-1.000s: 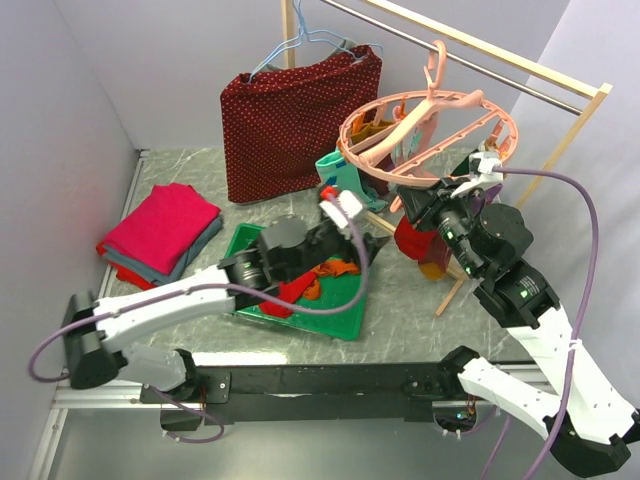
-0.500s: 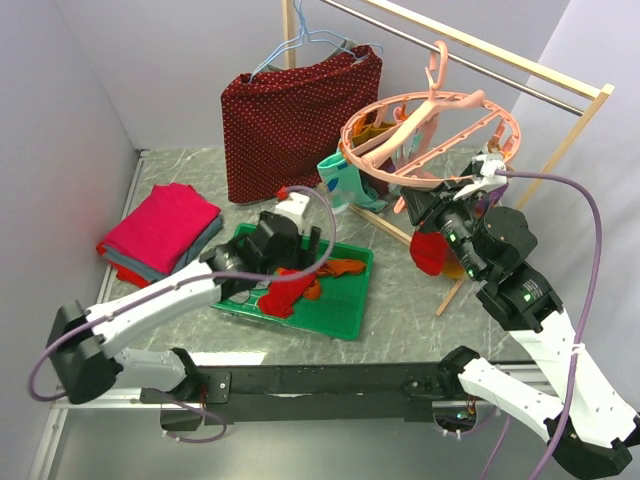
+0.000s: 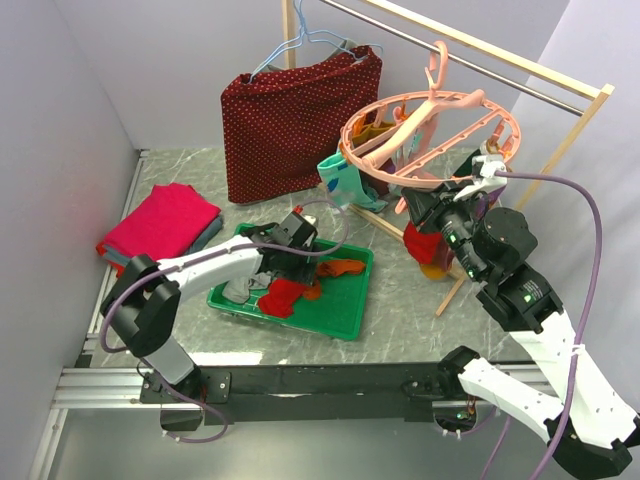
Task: Clip the socks to the hanger
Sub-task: Pick up the sock from the bin.
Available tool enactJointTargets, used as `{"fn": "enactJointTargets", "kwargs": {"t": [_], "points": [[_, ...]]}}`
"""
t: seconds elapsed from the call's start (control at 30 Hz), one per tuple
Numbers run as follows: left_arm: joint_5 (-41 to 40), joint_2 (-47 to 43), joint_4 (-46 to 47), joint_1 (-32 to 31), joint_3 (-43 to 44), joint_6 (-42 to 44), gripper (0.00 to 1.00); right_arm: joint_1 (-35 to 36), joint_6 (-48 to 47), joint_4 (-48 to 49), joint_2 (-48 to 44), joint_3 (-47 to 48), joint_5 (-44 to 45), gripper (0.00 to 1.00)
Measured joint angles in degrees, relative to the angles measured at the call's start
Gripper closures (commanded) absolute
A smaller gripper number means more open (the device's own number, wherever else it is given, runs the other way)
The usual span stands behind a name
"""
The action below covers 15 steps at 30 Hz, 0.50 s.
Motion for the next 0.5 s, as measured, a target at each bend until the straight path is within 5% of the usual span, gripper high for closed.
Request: {"fn": "enactJointTargets", "kwargs": {"t": [0.5], "points": [[0.0,8.9,-0.4,-3.0,6.5,2.4,0.55,0.0,0.0,0.0,-0.8,-1.0,0.4,0.87]]}}
